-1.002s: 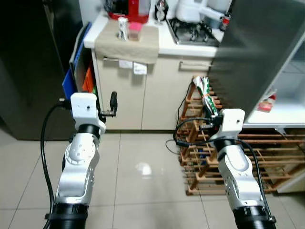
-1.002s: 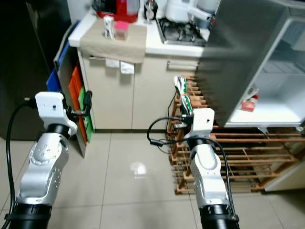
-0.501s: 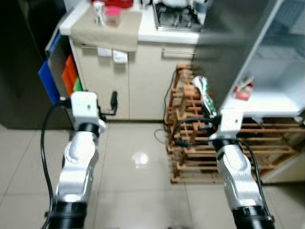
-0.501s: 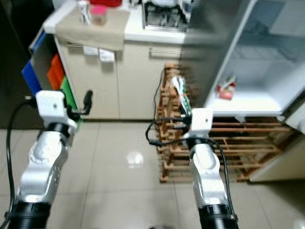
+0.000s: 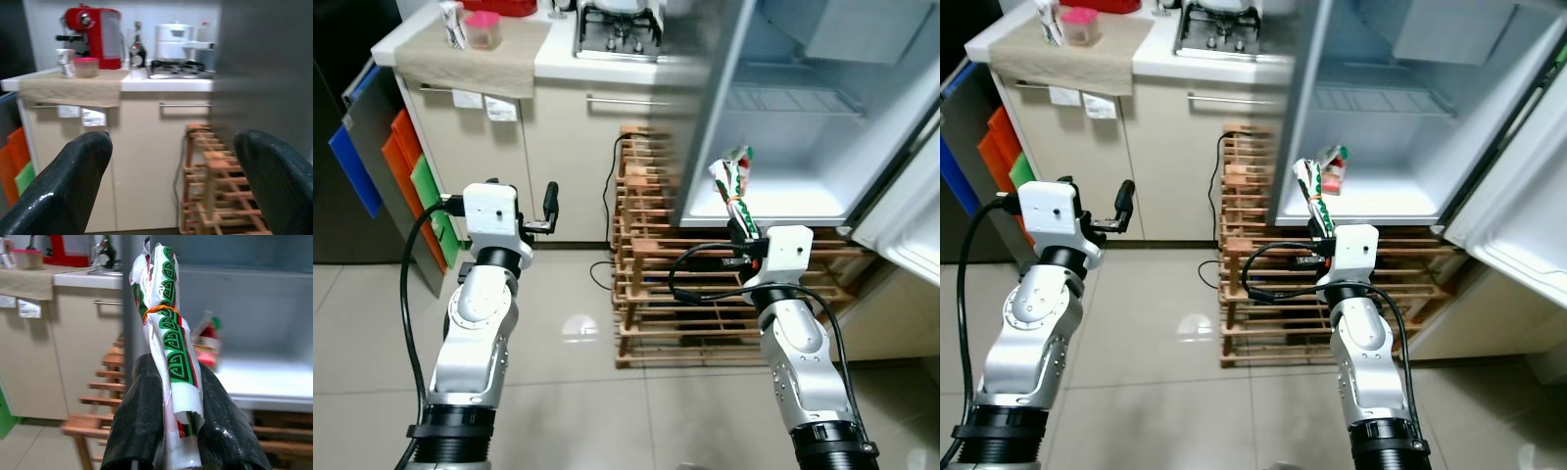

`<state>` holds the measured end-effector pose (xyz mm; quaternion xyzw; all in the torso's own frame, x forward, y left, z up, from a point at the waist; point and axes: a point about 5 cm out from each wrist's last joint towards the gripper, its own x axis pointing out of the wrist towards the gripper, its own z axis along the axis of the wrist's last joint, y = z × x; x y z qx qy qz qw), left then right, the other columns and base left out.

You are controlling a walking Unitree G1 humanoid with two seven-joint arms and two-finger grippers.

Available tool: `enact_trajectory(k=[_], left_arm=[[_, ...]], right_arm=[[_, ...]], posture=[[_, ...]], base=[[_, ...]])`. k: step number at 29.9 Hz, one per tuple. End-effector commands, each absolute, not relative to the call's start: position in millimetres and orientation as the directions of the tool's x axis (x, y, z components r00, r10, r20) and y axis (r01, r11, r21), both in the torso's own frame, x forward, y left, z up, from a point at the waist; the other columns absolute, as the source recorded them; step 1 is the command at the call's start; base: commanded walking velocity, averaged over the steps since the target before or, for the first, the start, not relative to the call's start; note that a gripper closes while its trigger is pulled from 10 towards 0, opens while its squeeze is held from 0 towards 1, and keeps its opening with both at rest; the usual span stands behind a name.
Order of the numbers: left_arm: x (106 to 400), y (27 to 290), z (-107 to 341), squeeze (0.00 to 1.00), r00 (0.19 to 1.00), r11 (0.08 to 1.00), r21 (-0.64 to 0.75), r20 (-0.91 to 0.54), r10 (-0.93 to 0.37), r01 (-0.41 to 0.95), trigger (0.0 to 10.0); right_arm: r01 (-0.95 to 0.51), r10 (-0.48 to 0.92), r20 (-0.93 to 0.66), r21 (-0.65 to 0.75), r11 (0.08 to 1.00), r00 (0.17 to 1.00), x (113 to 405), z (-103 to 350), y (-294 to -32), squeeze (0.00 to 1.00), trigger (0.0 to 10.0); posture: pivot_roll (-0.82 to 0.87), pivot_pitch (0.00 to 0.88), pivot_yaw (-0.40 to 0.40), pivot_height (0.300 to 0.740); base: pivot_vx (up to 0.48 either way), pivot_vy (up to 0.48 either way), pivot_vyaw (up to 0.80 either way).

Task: Restocking fridge

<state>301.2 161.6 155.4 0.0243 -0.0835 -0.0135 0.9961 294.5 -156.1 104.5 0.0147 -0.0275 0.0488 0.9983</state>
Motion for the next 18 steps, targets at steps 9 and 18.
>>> enact_trajectory(k=[9, 18], left_arm=[[307.6, 153.9, 157.6, 0.00, 0.985, 0.998, 0.054, 0.170, -0.042, 0.033, 10.0], [305.7, 138.4, 159.9, 0.00, 0.972, 0.989, 0.088, 0.197, -0.131, 0.116, 10.0]], right_arm=[[-0.075, 0.074, 0.092, 0.010, 0.997, 0.993, 295.3, 111.5, -164.8, 0.00, 0.0], [-0.076, 0.075, 0.090, 0.009, 0.997, 0.993, 294.9, 110.8, -164.9, 0.00, 0.0]], posture=[[-0.06, 0.000, -0.025, 0.740], [-0.07, 0.000, -0.029, 0.740]], base=[[0.032, -0.235, 0.00], [0.000, 0.000, 0.00]])
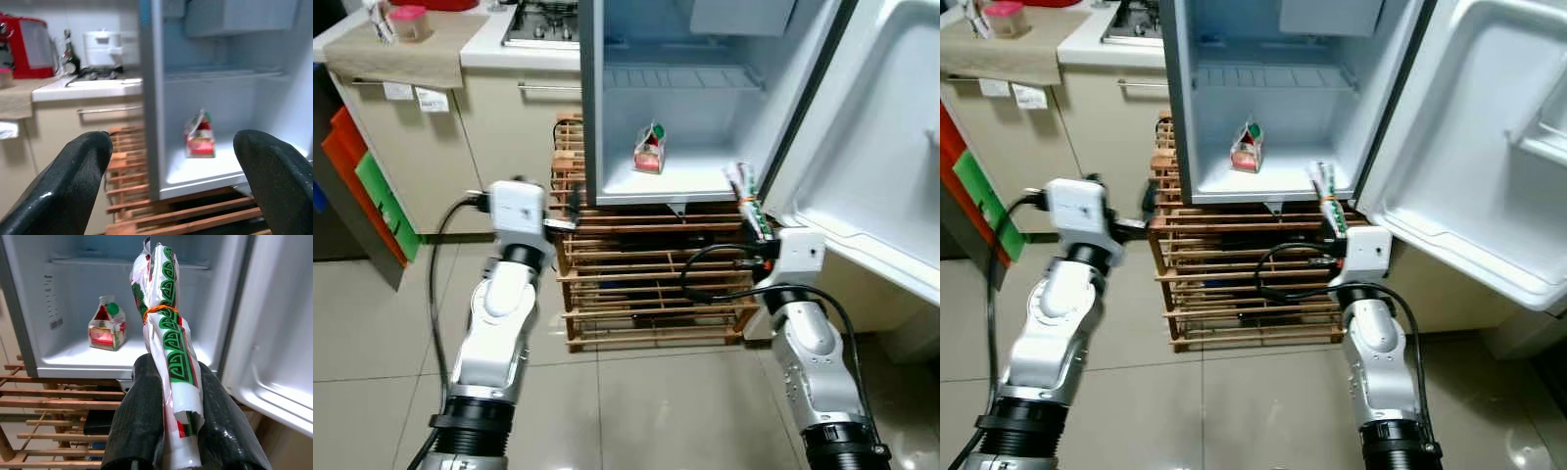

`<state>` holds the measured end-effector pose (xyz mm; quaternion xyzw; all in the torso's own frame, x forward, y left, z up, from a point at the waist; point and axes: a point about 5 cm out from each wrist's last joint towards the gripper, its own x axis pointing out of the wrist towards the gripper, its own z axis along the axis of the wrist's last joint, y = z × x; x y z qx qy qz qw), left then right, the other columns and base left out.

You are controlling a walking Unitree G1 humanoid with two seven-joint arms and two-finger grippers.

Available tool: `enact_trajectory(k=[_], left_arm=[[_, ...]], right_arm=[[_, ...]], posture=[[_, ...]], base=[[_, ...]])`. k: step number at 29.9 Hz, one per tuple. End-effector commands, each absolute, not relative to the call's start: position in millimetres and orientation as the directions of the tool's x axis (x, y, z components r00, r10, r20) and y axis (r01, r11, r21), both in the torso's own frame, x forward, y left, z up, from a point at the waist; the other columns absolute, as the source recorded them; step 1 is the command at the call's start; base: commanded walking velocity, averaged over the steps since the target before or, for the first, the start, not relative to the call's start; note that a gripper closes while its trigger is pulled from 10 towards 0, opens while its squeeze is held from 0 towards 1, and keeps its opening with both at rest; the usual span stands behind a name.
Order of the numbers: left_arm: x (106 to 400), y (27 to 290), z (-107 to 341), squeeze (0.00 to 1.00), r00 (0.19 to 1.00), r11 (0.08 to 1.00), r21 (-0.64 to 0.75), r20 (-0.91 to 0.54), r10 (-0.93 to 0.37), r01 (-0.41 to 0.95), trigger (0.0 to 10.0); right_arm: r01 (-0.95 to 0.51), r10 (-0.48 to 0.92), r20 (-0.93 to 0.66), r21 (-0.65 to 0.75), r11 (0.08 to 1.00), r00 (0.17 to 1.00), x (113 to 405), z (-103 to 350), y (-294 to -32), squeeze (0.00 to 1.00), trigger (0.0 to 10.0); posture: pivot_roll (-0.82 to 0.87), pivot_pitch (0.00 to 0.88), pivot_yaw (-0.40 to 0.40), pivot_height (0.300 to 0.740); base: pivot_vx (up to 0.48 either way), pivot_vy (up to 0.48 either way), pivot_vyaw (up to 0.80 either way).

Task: Restocking fridge

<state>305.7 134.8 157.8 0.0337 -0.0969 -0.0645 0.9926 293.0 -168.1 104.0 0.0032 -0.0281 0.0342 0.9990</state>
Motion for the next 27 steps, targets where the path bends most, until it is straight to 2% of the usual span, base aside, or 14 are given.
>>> enact_trajectory(k=[1, 4, 8, 16, 27], left_arm=[[306.1, 137.2, 159.3, 0.00, 0.971, 0.989, 0.083, 0.195, -0.137, 0.123, 10.0], [311.3, 117.0, 153.4, 0.00, 0.959, 0.972, 0.095, 0.169, -0.227, 0.213, 10.0], [313.2, 96.0, 170.1, 0.00, 0.907, 0.939, 0.111, 0.243, -0.342, 0.325, 10.0], [315.6, 83.3, 199.5, 0.00, 0.836, 0.904, 0.101, 0.349, -0.424, 0.416, 10.0], [312.5, 87.4, 191.0, 0.00, 0.848, 0.906, 0.077, 0.326, -0.418, 0.417, 10.0]], right_arm=[[-0.075, 0.074, 0.090, 0.009, 0.997, 0.993, 295.0, 110.9, -164.8, 0.00, 0.0], [-0.078, 0.077, 0.092, 0.013, 0.997, 0.993, 296.1, 111.4, -162.8, 0.00, 0.0], [-0.084, 0.082, 0.111, 0.012, 0.996, 0.990, 300.3, 116.0, -160.3, 0.00, 0.0], [-0.072, 0.068, 0.221, 0.010, 0.997, 0.973, 311.7, 147.5, -158.1, 0.00, 0.0], [-0.092, 0.087, 0.220, 0.012, 0.996, 0.972, 312.9, 148.1, -152.7, 0.00, 0.0]], posture=[[-0.07, 0.000, -0.029, 0.740], [-0.06, 0.000, -0.031, 0.740], [-0.07, 0.000, -0.022, 0.740], [-0.08, 0.000, -0.014, 0.740], [-0.07, 0.000, -0.023, 0.740]], base=[[0.000, 0.000, 0.00], [0.000, 0.000, 0.00], [0.000, 0.000, 0.00], [0.420, 0.000, 0.00], [0.480, 0.000, 0.00]])
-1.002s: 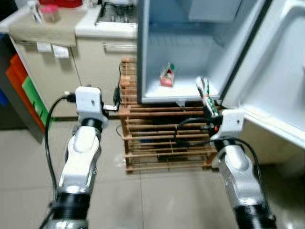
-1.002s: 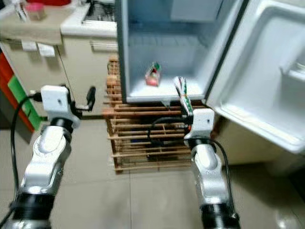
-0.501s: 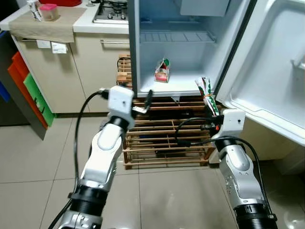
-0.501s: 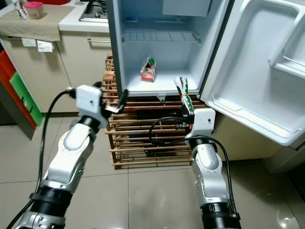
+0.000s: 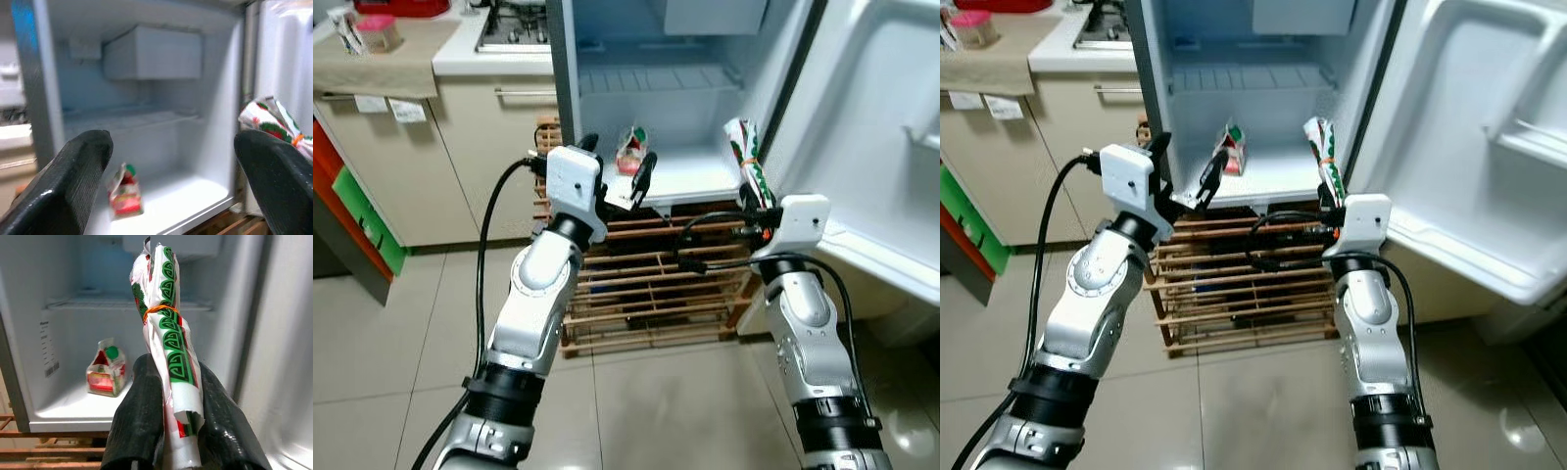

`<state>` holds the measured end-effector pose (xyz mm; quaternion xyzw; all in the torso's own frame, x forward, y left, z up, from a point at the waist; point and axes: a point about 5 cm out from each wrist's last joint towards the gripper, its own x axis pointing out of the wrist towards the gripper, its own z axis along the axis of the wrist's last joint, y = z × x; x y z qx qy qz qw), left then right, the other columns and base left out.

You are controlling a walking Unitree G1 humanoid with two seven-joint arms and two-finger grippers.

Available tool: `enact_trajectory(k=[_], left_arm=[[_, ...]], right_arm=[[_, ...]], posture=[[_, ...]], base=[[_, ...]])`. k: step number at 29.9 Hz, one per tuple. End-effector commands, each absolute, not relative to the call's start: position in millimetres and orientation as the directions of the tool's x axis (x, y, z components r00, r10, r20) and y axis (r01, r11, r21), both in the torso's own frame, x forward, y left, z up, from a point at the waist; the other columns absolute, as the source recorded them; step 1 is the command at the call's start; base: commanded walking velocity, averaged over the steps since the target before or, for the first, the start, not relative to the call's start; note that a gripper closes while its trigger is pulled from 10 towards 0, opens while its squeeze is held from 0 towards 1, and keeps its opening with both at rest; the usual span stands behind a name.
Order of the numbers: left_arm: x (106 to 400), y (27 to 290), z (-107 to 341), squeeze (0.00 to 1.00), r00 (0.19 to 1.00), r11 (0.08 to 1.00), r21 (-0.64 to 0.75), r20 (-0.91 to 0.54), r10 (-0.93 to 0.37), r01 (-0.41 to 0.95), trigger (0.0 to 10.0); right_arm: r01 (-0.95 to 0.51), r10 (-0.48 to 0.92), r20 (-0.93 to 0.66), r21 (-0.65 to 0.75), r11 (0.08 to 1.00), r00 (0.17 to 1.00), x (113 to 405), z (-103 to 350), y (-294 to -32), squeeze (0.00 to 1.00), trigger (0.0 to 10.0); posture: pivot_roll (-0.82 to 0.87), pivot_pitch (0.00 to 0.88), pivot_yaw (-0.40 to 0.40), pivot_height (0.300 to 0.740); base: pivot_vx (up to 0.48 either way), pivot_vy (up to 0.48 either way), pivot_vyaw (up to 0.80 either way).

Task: Restocking fridge

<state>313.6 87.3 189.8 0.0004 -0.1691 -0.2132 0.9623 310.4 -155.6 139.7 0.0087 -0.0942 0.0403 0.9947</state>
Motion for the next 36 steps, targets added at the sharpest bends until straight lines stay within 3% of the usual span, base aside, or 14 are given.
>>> enact_trajectory(k=[1, 21, 26, 36], left_arm=[[312.3, 87.0, 190.6, 0.00, 0.848, 0.905, 0.076, 0.324, -0.420, 0.419, 10.0], [313.2, 81.5, 193.1, 0.00, 0.833, 0.891, 0.065, 0.330, -0.443, 0.448, 10.0], [313.8, 85.2, 196.2, 0.00, 0.839, 0.897, 0.064, 0.330, -0.433, 0.437, 10.0], [291.4, 87.7, 186.7, 0.00, 0.830, 0.874, 0.098, 0.277, -0.483, 0.476, 10.0]], right_arm=[[-0.093, 0.088, 0.218, 0.012, 0.996, 0.972, 312.8, 147.9, -152.4, 0.00, 0.0], [-0.129, 0.122, 0.219, 0.019, 0.991, 0.968, 317.2, 151.6, -145.1, 0.00, 0.0], [-0.193, 0.182, 0.230, 0.027, 0.981, 0.956, 328.6, 163.9, -131.2, 0.00, 0.0], [-0.390, 0.381, 0.205, 0.000, 0.921, 0.901, 342.8, 177.8, -85.9, 0.00, 0.0]], posture=[[-0.07, 0.000, -0.023, 0.740], [-0.07, 0.000, -0.023, 0.740], [-0.06, 0.000, -0.013, 0.740], [0.00, 0.005, -0.074, 0.740]], base=[[0.480, 0.000, 0.00], [0.480, 0.000, 0.00], [0.000, 0.000, 0.00], [0.000, 0.000, 0.00]])
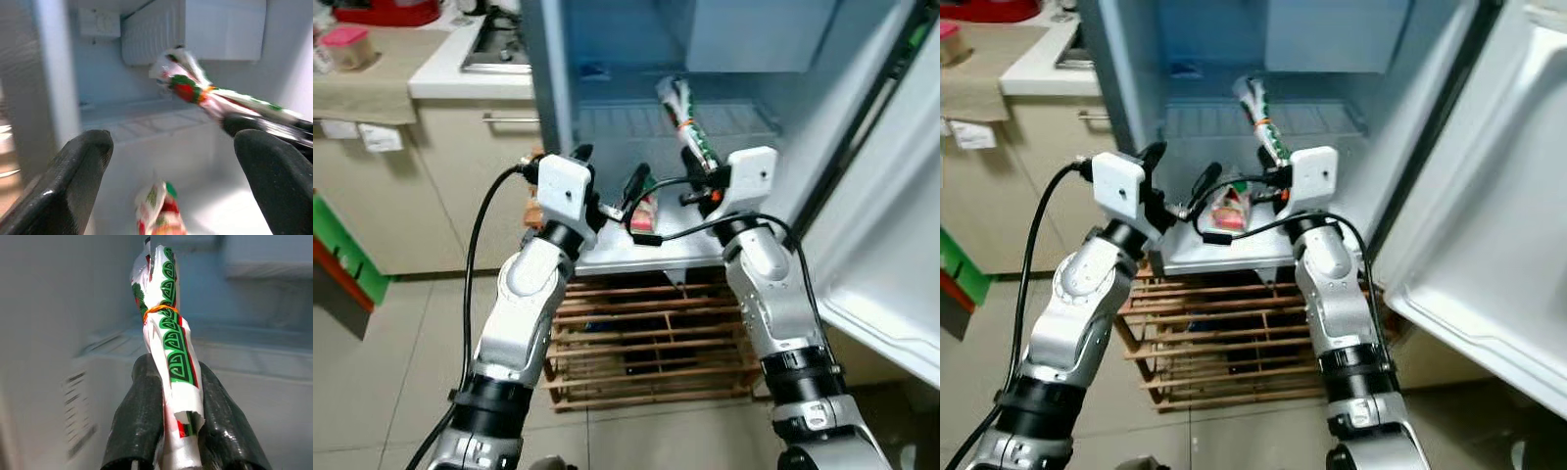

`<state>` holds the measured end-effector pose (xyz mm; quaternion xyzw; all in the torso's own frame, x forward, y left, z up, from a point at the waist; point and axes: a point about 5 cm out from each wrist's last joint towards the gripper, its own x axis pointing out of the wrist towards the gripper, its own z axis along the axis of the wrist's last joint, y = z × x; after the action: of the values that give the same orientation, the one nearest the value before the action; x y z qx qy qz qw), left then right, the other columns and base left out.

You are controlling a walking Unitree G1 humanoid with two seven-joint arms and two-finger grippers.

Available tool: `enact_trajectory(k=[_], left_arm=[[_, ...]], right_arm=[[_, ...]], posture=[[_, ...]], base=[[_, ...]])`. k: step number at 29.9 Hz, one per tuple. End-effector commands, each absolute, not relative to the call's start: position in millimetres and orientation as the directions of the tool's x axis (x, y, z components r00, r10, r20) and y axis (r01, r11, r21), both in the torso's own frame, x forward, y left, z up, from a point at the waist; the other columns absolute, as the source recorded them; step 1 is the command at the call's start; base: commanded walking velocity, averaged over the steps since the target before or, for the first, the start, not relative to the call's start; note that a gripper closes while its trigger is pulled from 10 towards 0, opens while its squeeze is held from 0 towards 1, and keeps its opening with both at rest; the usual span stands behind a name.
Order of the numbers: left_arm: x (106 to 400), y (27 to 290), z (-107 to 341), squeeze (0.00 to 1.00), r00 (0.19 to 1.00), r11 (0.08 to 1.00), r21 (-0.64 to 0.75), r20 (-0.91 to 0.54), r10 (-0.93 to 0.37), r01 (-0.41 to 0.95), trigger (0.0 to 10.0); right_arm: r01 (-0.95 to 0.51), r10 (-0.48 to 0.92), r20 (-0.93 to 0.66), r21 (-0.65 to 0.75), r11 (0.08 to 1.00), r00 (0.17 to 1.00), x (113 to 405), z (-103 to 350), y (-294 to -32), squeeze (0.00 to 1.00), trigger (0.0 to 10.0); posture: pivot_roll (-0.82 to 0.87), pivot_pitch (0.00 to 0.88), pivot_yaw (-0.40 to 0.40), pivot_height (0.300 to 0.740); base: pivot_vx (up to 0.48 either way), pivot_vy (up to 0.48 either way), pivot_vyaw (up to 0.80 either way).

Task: Restocking fridge

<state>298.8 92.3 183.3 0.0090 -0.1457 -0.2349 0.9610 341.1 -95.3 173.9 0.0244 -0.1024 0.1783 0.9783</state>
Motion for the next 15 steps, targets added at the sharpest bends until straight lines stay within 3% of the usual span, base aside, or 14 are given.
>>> enact_trajectory(k=[1, 10, 15], left_arm=[[286.5, 88.8, 185.1, 0.00, 0.833, 0.874, 0.093, 0.269, -0.483, 0.477, 10.0], [232.8, 92.8, 164.2, 0.00, 0.837, 0.854, 0.055, 0.172, -0.519, 0.518, 10.0], [216.6, 95.1, 154.8, 0.00, 0.842, 0.850, 0.076, 0.114, -0.527, 0.521, 10.0]], right_arm=[[-0.403, 0.395, 0.201, 0.000, 0.915, 0.896, 343.9, 178.3, -80.6, 0.00, 0.0], [-0.416, 0.415, 0.221, -0.043, 0.908, 0.883, 355.7, 190.2, -54.9, 0.00, 0.0], [-0.376, 0.386, 0.250, -0.091, 0.922, 0.888, 370.1, 208.8, -47.2, 0.00, 0.0]], posture=[[0.00, 0.019, -0.079, 0.740], [0.08, 0.141, -0.103, 0.740], [0.09, 0.174, -0.106, 0.740]], base=[[0.000, 0.000, 0.00], [0.000, 0.000, 0.00], [0.000, 0.000, 0.00]])
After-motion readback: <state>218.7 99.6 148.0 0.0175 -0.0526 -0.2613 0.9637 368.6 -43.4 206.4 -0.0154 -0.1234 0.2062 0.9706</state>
